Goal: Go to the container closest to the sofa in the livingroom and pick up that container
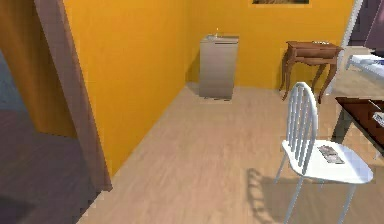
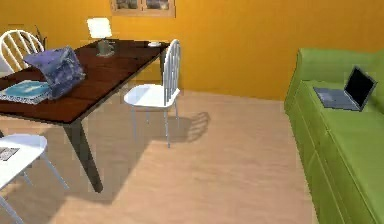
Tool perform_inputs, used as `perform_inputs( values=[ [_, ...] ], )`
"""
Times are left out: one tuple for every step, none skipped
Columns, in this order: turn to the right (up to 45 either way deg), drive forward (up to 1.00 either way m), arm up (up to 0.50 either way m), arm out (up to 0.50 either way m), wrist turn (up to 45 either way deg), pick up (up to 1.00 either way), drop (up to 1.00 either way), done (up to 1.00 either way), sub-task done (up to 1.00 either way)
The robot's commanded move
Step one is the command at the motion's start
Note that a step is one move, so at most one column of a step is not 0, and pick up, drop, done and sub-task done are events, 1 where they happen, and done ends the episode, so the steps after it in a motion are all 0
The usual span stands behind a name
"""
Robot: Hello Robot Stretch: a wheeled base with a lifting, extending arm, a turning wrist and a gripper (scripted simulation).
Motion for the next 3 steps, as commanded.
perform_inputs(
  values=[
    [0.0,1.00,0.00,0.00,0.0,0.00,0.00,0.00,0.00],
    [-21.0,0.00,0.00,0.00,0.0,0.00,0.00,0.00,0.00],
    [0.0,0.05,0.00,0.00,0.0,0.00,0.00,0.00,0.00]
  ],
)
